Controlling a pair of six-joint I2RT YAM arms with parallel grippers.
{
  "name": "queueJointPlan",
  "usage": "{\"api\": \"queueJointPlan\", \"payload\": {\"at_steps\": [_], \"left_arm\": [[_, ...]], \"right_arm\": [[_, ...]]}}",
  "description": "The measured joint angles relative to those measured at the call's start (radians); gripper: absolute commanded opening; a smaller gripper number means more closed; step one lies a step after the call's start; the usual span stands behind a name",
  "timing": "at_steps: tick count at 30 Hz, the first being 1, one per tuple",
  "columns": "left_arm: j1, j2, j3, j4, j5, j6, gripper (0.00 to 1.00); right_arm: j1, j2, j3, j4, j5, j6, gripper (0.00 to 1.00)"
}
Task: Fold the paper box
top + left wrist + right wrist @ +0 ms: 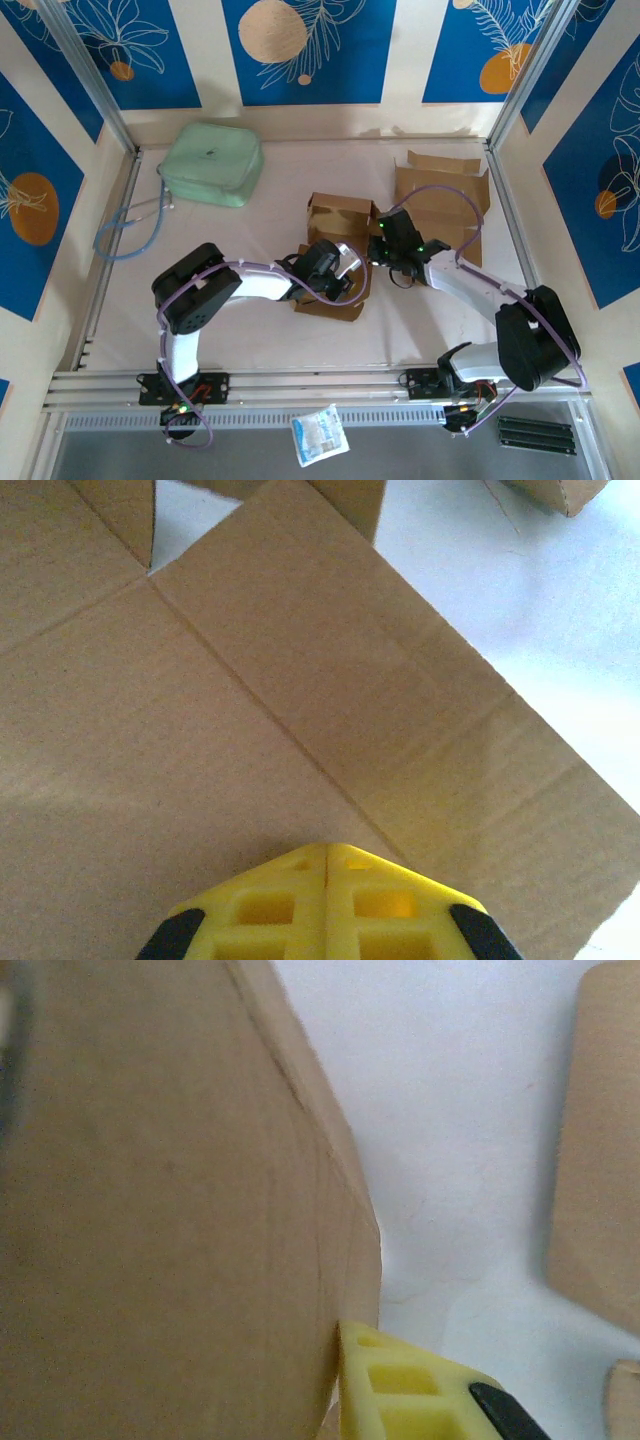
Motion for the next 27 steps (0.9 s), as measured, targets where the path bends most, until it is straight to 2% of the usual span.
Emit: {"api": "queueJointPlan", "payload": {"at_steps": [6,12,18,21,27], "left_arm": [[0.000,0.000,0.000,0.000,0.000,0.000,0.00],[0.000,0.000,0.000,0.000,0.000,0.004,0.00],[0.000,-0.034,-0.014,-0.043,0.000,-0.002,0.22],[0.000,-0.064,-0.026,-0.075,0.009,-0.017,0.29],[0.000,-0.064,-0.022,-0.087,0.066,-0.039,0.26]], "right_arm": [[0.029,0.043,0.054,-0.041,0.020,0.036,0.13],[0.019,0.056,0.071,-0.085,0.066,-0.007,0.10],[0.001,0.067,0.071,-0.089,0.074,-0.056,0.09],[0.001,0.068,0.071,-0.089,0.073,-0.066,0.09],[0.001,0.080,0.071,-0.080,0.073,-0.078,0.09]]}}
